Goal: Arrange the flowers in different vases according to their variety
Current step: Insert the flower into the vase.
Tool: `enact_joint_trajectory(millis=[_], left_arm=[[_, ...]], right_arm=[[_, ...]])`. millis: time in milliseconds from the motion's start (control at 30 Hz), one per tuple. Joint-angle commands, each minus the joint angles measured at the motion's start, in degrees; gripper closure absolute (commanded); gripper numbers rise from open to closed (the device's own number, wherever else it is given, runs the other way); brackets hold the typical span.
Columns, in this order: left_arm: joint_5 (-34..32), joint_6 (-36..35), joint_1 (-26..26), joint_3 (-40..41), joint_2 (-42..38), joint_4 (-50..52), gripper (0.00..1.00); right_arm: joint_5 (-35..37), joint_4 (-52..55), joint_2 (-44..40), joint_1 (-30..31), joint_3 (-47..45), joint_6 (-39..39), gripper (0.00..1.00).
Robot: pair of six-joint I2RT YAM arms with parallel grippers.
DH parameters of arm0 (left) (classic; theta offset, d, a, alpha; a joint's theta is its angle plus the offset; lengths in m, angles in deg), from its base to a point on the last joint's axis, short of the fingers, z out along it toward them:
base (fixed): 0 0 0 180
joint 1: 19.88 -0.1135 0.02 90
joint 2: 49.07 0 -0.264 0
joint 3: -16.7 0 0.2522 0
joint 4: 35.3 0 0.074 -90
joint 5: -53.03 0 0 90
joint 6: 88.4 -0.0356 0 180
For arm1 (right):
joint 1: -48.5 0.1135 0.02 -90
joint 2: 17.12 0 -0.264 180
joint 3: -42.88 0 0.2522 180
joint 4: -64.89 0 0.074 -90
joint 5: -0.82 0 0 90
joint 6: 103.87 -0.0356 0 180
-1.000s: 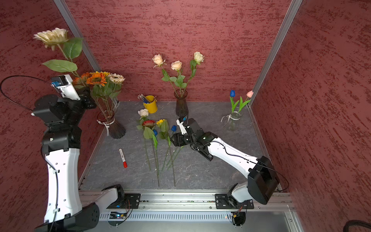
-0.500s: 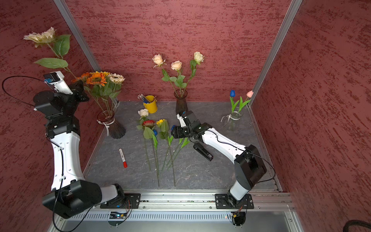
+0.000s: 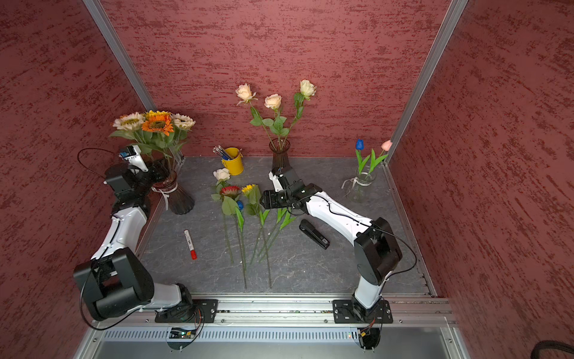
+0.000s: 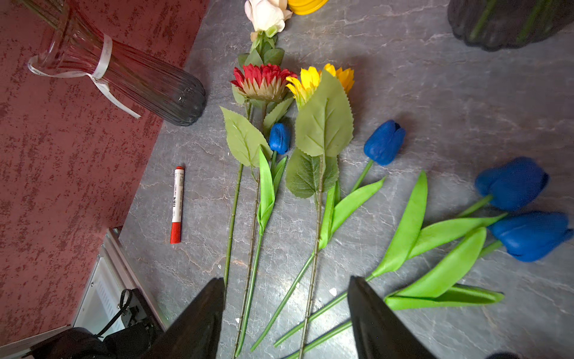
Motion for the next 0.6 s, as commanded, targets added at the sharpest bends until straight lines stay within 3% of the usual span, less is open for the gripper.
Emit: enact_joint_trajectory(millis=[0, 433, 567], left_arm=[[-0.1, 2.4, 1.0, 1.9, -5.7, -0.8, 0.0], [-8.9, 3.9, 6.0, 5.8, -27.5, 24.0, 0.0], [-11.5, 5.3, 10.6, 7.0, -33.6, 34.2, 0.0]], right_arm=[[-0.6, -1.4, -3.7, -0.2, -1.8, -0.9, 0.32], [-0.4, -0.8, -6.4, -0.2, -11.8, -3.4, 0.33], [-1.4, -3.3, -6.3, -0.2, -14.7, -4.0, 0.33]])
